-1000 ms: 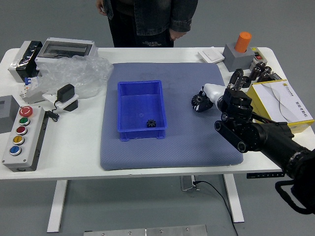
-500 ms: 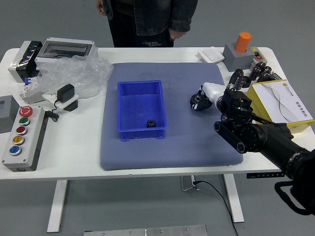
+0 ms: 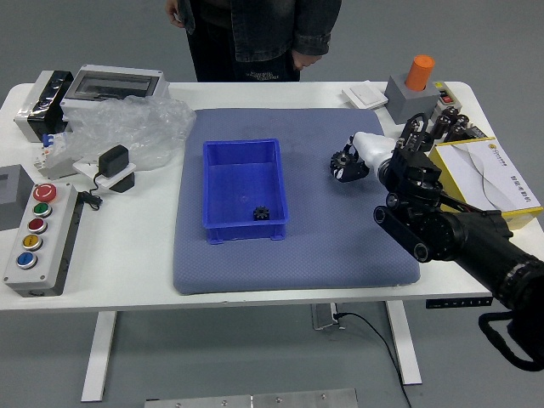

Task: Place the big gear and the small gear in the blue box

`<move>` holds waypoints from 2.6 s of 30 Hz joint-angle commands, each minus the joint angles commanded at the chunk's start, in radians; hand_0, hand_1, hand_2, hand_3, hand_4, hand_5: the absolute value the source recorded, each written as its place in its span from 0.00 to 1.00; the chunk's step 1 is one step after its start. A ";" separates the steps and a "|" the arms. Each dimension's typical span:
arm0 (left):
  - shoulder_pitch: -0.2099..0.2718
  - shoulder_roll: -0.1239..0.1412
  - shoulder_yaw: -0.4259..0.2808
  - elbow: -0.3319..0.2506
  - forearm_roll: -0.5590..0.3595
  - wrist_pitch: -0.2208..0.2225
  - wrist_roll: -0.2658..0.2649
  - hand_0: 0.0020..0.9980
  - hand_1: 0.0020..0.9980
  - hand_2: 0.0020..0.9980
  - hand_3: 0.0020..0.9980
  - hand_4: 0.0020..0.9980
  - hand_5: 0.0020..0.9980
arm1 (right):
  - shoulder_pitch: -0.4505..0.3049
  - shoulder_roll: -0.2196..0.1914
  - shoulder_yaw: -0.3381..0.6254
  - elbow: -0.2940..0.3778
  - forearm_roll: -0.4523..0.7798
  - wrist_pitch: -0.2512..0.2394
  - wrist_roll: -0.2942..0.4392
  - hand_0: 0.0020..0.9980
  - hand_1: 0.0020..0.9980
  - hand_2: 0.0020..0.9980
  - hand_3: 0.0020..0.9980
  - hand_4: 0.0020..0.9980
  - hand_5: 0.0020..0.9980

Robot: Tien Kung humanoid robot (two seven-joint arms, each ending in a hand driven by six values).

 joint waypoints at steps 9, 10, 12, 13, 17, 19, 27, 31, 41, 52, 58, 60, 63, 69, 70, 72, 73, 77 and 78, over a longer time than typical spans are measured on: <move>-0.001 0.002 -0.003 0.000 0.001 -0.001 -0.001 0.73 0.68 0.70 0.69 0.42 0.01 | -0.011 -0.036 0.058 0.142 -0.055 -0.012 -0.026 0.57 0.44 0.44 0.50 0.64 0.20; -0.002 0.002 -0.003 0.000 0.001 -0.001 -0.001 0.73 0.68 0.70 0.69 0.42 0.01 | -0.013 -0.039 0.063 0.159 -0.062 -0.013 -0.029 0.57 0.44 0.44 0.50 0.64 0.20; -0.002 0.003 -0.005 0.000 0.002 -0.002 -0.001 0.73 0.68 0.70 0.69 0.42 0.01 | -0.018 -0.044 0.077 0.200 -0.078 -0.016 -0.037 0.57 0.44 0.44 0.50 0.64 0.20; -0.002 0.003 -0.006 0.000 0.003 -0.002 -0.001 0.73 0.68 0.70 0.69 0.42 0.01 | -0.021 -0.046 0.084 0.223 -0.087 -0.017 -0.041 0.57 0.44 0.44 0.50 0.64 0.20; 0.000 0.003 -0.008 0.000 0.004 -0.003 -0.001 0.73 0.68 0.70 0.69 0.42 0.01 | -0.035 -0.047 0.104 0.313 -0.115 -0.022 -0.053 0.57 0.45 0.44 0.50 0.65 0.18; 0.001 0.003 -0.008 0.000 0.005 -0.003 -0.001 0.73 0.68 0.70 0.69 0.42 0.01 | -0.043 -0.044 0.109 0.356 -0.125 -0.024 -0.058 0.57 0.45 0.44 0.50 0.65 0.18; 0.004 0.001 -0.014 0.000 0.016 -0.007 0.001 0.73 0.68 0.70 0.69 0.42 0.01 | -0.091 0.007 0.101 0.527 -0.149 -0.035 -0.068 0.58 0.45 0.44 0.50 0.66 0.17; 0.005 0.001 -0.017 0.000 0.020 -0.009 0.002 0.73 0.68 0.70 0.69 0.42 0.01 | -0.120 0.040 0.088 0.576 -0.155 -0.043 -0.069 0.58 0.45 0.44 0.50 0.66 0.17; 0.004 -0.004 -0.016 0.000 0.023 -0.010 0.002 0.73 0.68 0.70 0.69 0.42 0.01 | -0.189 0.083 0.038 0.589 -0.133 -0.074 -0.047 0.59 0.46 0.45 0.51 0.68 0.17; 0.006 -0.012 -0.017 0.000 0.022 -0.010 0.000 0.73 0.68 0.70 0.70 0.43 0.01 | -0.220 0.080 0.067 0.571 -0.103 -0.028 -0.051 0.64 0.55 0.69 0.86 0.81 0.38; 0.005 -0.014 -0.018 0.000 0.022 -0.011 -0.001 0.73 0.68 0.70 0.70 0.43 0.02 | -0.219 0.069 0.104 0.583 -0.096 0.011 -0.063 0.71 0.64 0.80 0.96 0.85 0.41; 0.005 -0.014 -0.017 0.000 0.021 -0.011 -0.001 0.73 0.68 0.70 0.70 0.43 0.02 | -0.218 0.065 0.115 0.591 -0.093 0.022 -0.068 0.71 0.64 0.80 0.96 0.85 0.41; 0.005 -0.014 -0.016 0.000 0.019 -0.010 -0.002 0.73 0.68 0.70 0.70 0.43 0.02 | -0.219 0.057 0.133 0.606 -0.090 0.035 -0.074 0.75 0.69 0.88 0.98 0.88 0.44; 0.003 -0.012 -0.010 0.000 0.011 -0.007 -0.005 0.73 0.68 0.70 0.70 0.43 0.02 | -0.247 0.015 0.200 0.677 -0.057 0.027 -0.050 0.75 0.68 0.87 0.97 0.89 0.47; 0.003 -0.011 -0.008 0.000 0.010 -0.006 -0.005 0.73 0.68 0.70 0.70 0.43 0.02 | -0.254 0.006 0.212 0.690 -0.051 0.023 -0.044 0.75 0.68 0.87 0.97 0.89 0.47; 0.004 -0.009 -0.004 0.000 0.006 -0.004 -0.006 0.73 0.68 0.70 0.70 0.43 0.02 | -0.276 -0.019 0.247 0.724 -0.035 0.013 -0.027 0.75 0.68 0.87 0.97 0.89 0.47; 0.004 -0.008 -0.002 0.000 0.004 -0.003 -0.006 0.73 0.68 0.70 0.70 0.43 0.02 | -0.289 -0.032 0.266 0.740 -0.024 0.006 -0.015 0.75 0.68 0.87 0.97 0.89 0.47; 0.003 -0.007 -0.001 0.000 0.002 -0.002 -0.008 0.73 0.68 0.70 0.70 0.43 0.02 | -0.340 -0.079 0.341 0.793 0.021 -0.016 0.032 0.75 0.68 0.82 0.92 0.88 0.47; 0.002 -0.007 -0.002 0.000 0.003 -0.003 -0.008 0.73 0.68 0.70 0.70 0.43 0.02 | -0.353 -0.089 0.358 0.803 0.033 -0.021 0.044 0.75 0.68 0.82 0.92 0.88 0.47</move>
